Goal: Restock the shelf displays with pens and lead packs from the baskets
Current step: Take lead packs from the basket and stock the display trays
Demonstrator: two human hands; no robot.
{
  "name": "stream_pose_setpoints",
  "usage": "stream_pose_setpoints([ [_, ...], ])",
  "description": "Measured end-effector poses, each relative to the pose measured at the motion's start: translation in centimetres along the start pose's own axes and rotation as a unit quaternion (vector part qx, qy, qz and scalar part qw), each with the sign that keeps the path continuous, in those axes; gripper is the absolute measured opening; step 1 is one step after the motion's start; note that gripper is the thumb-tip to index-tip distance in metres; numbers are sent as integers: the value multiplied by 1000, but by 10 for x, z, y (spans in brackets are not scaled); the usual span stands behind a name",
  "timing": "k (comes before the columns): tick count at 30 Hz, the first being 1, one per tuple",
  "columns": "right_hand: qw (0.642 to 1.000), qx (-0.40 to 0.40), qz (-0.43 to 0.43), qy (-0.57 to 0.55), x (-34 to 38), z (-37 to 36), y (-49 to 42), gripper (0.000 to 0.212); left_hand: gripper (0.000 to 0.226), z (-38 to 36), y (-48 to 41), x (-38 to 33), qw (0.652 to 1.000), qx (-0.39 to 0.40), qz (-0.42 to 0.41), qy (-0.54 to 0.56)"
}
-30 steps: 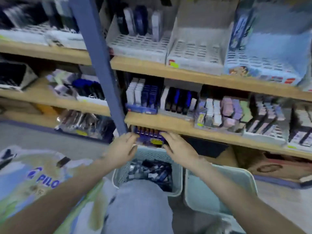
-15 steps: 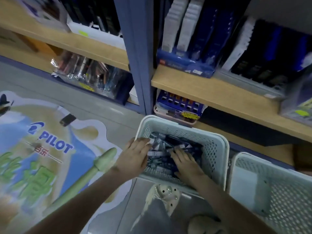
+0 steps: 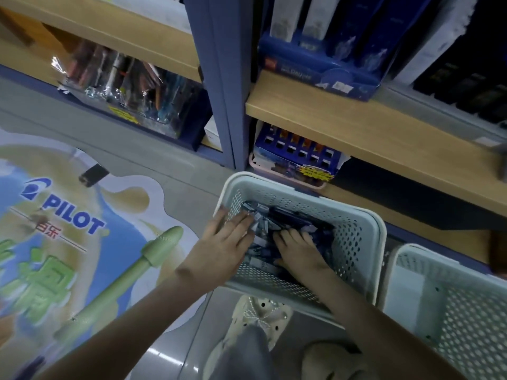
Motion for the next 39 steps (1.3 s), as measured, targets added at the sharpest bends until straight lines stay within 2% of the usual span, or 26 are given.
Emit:
stream_pose_setpoints([
  [2, 1000, -2, 20, 18, -1, 1, 4, 65, 46, -6, -10, -9, 999, 29, -1, -17],
  [5, 999, 33, -30, -14, -8, -1, 16, 83, 49, -13, -32, -29, 995, 93, -9, -38],
  [9, 991, 108, -76, 21, -17, 6, 25, 88, 63, -35, -60, -45, 981, 176, -57, -63],
  [10, 991, 108, -72, 34, -17, 6, 26, 87, 66, -40, -65, -46, 977, 189, -68, -65],
  [12, 994, 51, -65, 75, -13, 5, 27, 78, 69, -46, -70, -45, 974, 203, -80, -63],
  [15, 993, -1, -46, 108, -11, -4, 29, 53, 64, -52, -67, -40, 980, 182, -70, -52],
  [19, 990, -81, -42, 103, -11, -7, 32, 49, 68, -45, -60, -41, 983, 159, -60, -72],
  [22, 986, -133, -46, 86, -11, -4, 36, 45, 68, -39, -60, -41, 980, 171, -61, -75],
  [26, 986, -126, -59, 87, -7, -11, 32, 47, 65, -37, -58, -41, 986, 159, -39, -35],
  [28, 987, -111, -75, 90, -3, -13, 27, 40, 64, -36, -59, -41, 985, 167, -39, -26],
  [31, 987, -137, -67, 58, 0, -4, 25, 30, 65, -33, -61, -41, 981, 189, -33, -16],
  [34, 982, -186, -44, 7, 1, 8, 31, 36, 72, -30, -60, -38, 989, 144, -16, 3],
  [36, 977, -206, -47, -27, 2, 13, 34, 35, 75, -28, -61, -36, 993, 105, 0, 62],
  [39, 965, -231, -68, -107, 1, 20, 37, 27, 73, -30, -56, -33, 984, -3, 48, 170],
])
Point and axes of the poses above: each hand's wrist, its own y-axis away from the middle knuckle, its own z-axis out of the back of the hand, x = y × z, the point moved 1 cm from there along -y, towards the middle knuckle
